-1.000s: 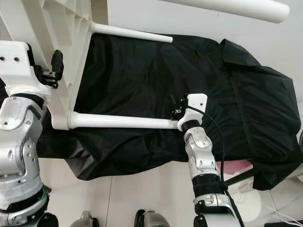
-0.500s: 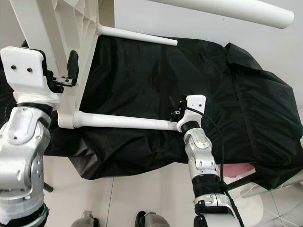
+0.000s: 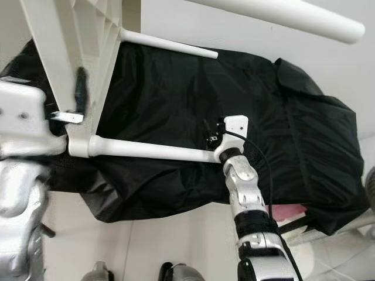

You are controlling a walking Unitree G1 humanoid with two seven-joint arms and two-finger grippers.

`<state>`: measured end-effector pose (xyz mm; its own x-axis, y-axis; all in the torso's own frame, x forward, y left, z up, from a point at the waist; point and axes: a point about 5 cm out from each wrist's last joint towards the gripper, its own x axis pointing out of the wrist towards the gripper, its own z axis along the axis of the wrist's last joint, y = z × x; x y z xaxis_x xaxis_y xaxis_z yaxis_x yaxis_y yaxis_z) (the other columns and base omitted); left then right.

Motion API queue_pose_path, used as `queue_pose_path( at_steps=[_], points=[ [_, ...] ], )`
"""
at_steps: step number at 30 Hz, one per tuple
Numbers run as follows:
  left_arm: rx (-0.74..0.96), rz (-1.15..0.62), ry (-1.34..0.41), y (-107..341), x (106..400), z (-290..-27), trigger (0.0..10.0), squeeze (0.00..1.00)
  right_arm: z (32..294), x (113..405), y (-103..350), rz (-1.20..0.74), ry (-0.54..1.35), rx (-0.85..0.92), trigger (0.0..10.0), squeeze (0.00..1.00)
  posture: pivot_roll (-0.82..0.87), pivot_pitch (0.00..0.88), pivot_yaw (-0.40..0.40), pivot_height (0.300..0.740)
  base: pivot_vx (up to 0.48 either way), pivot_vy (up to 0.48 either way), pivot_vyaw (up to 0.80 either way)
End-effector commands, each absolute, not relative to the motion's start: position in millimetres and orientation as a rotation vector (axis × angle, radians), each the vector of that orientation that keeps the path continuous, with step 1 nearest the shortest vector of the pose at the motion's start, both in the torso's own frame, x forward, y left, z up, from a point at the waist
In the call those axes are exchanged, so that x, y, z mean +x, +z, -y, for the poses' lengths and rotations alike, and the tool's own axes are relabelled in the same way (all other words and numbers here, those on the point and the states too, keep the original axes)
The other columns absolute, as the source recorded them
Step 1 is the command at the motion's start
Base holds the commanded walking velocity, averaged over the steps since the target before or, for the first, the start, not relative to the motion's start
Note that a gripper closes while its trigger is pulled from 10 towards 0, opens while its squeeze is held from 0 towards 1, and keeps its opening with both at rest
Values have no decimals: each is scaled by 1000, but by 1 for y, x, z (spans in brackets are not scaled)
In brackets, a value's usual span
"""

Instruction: Building children table

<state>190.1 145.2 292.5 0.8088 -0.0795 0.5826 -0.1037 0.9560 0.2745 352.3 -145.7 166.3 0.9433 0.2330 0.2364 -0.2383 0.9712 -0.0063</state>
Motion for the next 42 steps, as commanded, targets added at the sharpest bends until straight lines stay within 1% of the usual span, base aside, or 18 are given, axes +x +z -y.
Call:
queue_pose_path(
  at_steps=[1,8,10,12,13,14,15,19,23,24,29,32,34,35,36,38,40,42],
  points=[
    [248,604,-139,285,181,-137,10000,0,151,353,177,323,209,-20,10000,0,246,138,-222,740,0,0,0],
    [127,486,-229,270,181,-141,10000,0,153,359,198,437,185,-95,10000,0,244,155,-247,740,0,0,0],
    [-102,246,-451,237,192,-116,10000,0,140,372,245,584,162,-32,10000,0,176,147,-166,740,0,0,0],
    [-215,126,-575,223,202,-97,10000,0,131,375,277,695,111,-2,10000,0,168,146,-147,740,0,0,0],
    [-286,117,-543,227,220,-97,10000,0,131,374,275,703,13,-10,10000,0,174,127,-95,740,0,0,0],
    [-286,117,-543,227,220,-97,10000,0,131,374,275,703,13,-10,10000,0,174,127,-95,740,0,0,0],
    [-452,111,-467,240,255,-100,10000,0,131,362,271,735,-148,-27,10000,0,171,113,-55,740,0,0,0],
    [-525,123,-457,249,269,-101,10000,0,129,354,273,783,-206,-48,10000,0,171,113,-55,740,0,0,0],
    [-535,103,-374,248,292,-103,10000,0,131,333,301,955,-306,-195,10000,0,120,98,-2,740,0,0,0],
    [-642,81,-340,245,300,-102,10000,0,136,332,308,986,-318,-245,10000,0,111,93,1,740,0,0,0],
    [-852,19,-459,247,306,-74,10000,0,145,335,329,1079,-174,-455,10000,0,72,99,30,740,0,0,0],
    [-947,-89,-436,229,304,-72,10000,0,147,318,345,1215,-92,-640,10000,0,37,107,54,740,0,0,0],
    [-947,-89,-436,229,304,-72,10000,0,147,318,345,1215,-92,-640,10000,0,37,107,54,740,0,0,0],
    [-907,-266,-464,201,298,-73,10000,0,153,307,351,1189,149,-681,10000,0,49,149,0,740,0,0,0],
    [-864,-305,-493,195,298,-75,10000,0,153,309,347,1109,295,-678,10000,0,45,169,16,740,0,0,0],
    [-838,-325,-511,192,298,-76,10000,0,152,310,344,1054,393,-676,10000,0,45,169,16,740,0,0,0],
    [-900,-299,-513,202,302,-72,10000,0,152,305,333,1010,428,-753,10000,0,9,191,58,740,0,0,0],
    [-817,-250,-524,215,305,-65,10000,0,161,302,321,954,306,-616,10000,0,36,191,52,740,0,0,0]
  ],
)
